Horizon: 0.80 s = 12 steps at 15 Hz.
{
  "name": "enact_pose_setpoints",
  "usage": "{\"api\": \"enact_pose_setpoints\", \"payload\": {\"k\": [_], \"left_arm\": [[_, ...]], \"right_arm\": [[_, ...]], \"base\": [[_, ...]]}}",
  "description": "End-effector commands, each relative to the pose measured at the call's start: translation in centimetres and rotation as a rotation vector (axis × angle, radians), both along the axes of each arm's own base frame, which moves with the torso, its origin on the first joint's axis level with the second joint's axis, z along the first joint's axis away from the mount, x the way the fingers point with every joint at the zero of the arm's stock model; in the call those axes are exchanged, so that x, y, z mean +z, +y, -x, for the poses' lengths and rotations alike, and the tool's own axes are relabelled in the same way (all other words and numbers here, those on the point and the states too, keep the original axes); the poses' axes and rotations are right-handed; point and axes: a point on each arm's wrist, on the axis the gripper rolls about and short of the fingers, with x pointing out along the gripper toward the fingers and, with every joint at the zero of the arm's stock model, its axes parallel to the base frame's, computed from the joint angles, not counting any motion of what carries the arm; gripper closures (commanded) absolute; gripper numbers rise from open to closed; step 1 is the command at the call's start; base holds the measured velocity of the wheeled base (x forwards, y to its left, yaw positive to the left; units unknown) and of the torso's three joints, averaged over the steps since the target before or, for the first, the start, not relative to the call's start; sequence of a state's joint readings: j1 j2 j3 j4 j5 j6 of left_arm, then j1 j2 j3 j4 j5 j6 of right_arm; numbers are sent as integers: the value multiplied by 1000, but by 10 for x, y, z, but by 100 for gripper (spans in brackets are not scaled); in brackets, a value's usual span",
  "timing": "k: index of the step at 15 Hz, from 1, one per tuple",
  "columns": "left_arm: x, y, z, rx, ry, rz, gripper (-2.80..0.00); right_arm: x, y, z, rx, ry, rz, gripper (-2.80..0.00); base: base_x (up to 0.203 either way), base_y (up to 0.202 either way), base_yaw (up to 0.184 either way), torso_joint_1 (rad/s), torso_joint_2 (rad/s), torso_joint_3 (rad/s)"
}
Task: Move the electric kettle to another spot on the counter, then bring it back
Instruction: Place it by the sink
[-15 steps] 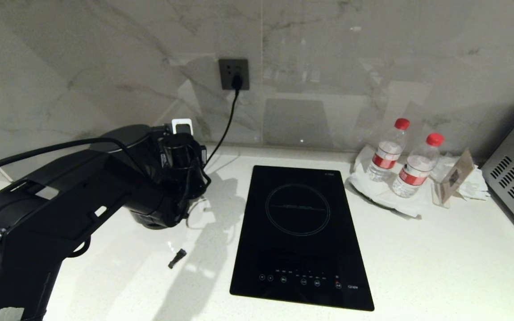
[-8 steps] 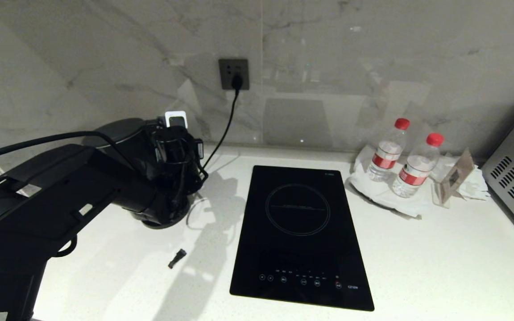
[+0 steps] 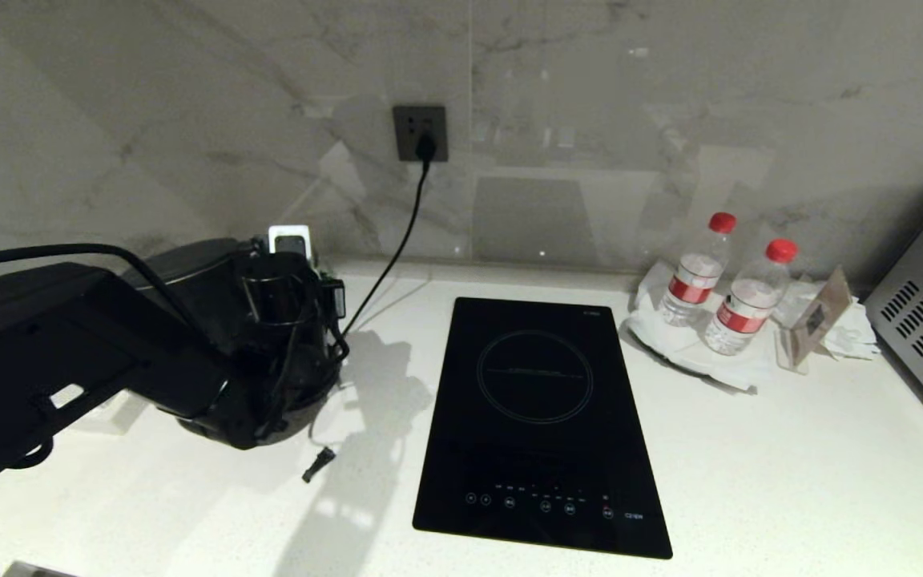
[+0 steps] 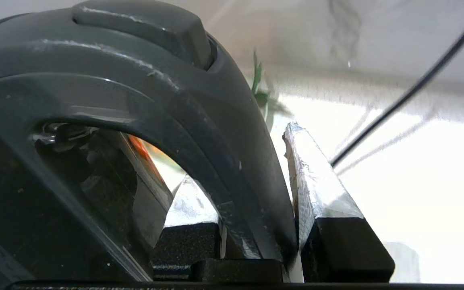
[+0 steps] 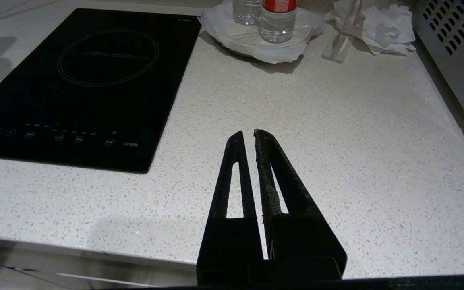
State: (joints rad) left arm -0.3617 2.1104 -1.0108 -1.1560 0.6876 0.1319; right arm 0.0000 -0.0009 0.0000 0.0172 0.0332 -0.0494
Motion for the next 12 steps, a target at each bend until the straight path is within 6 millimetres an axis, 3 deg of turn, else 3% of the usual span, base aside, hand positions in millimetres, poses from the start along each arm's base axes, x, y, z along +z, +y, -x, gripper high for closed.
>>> {"api": "enact_pose_setpoints", "payload": {"k": [1, 4, 12], "left_arm": [[12, 7, 19, -2, -13, 14, 0], [14, 11, 37, -45, 5, 19, 0], [4, 0, 50, -70, 52, 0, 0]], "right_arm": [[0, 0, 0, 1, 0, 1, 0], [0, 0, 0, 1, 0, 1, 0], [0, 0, 0, 1, 0, 1, 0]], "base": [[0, 0, 0, 0, 0, 0], [0, 0, 0, 0, 0, 0], [0, 0, 0, 0, 0, 0]]}}
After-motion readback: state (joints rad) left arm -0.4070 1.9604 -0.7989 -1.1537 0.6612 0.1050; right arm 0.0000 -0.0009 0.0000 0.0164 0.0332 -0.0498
